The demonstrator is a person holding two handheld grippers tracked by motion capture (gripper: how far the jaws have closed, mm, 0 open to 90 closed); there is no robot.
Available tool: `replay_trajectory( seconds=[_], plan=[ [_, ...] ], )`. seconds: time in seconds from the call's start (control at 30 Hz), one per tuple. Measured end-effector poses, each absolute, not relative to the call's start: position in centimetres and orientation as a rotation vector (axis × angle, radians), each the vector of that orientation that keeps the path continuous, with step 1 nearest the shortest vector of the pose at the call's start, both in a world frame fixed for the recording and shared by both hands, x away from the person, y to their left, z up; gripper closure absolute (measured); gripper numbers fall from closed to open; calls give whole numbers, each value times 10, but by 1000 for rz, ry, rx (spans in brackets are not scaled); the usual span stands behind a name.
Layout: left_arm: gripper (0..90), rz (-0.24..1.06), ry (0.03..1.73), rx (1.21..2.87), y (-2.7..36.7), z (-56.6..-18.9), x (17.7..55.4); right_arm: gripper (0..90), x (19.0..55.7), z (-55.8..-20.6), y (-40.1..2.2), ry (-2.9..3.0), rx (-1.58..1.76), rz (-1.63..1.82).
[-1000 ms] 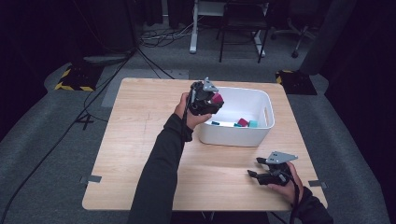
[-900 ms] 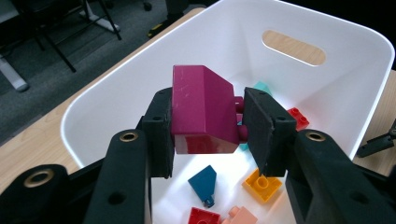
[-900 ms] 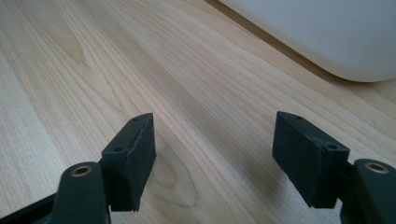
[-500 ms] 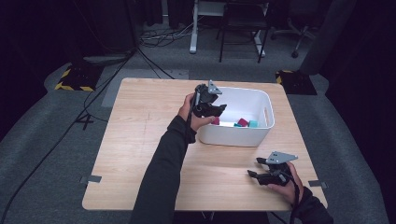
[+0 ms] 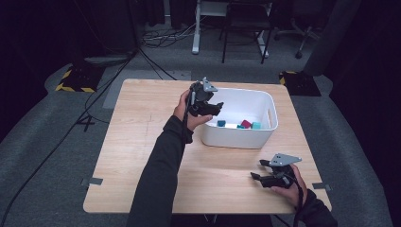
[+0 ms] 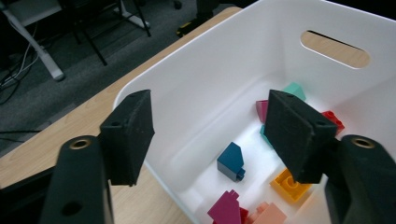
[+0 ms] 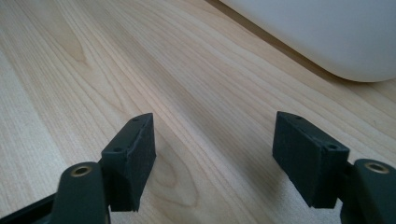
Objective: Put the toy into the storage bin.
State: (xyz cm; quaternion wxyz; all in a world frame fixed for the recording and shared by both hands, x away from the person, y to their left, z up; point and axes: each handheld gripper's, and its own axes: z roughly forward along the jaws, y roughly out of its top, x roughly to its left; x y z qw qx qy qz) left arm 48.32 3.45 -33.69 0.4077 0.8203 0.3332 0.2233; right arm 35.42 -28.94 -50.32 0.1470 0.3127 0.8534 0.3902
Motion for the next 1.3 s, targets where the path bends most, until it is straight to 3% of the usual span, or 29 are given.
replay_trajectory(
  seconds=[0.27,1.3],
  plan=[
    [193,600,900,2062,57,-335,480,305,354,-503,-289,2456,902,1122],
    [166,697,952,2198,125,-374,445,304,354,-503,-289,2457,901,1119]
  ],
)
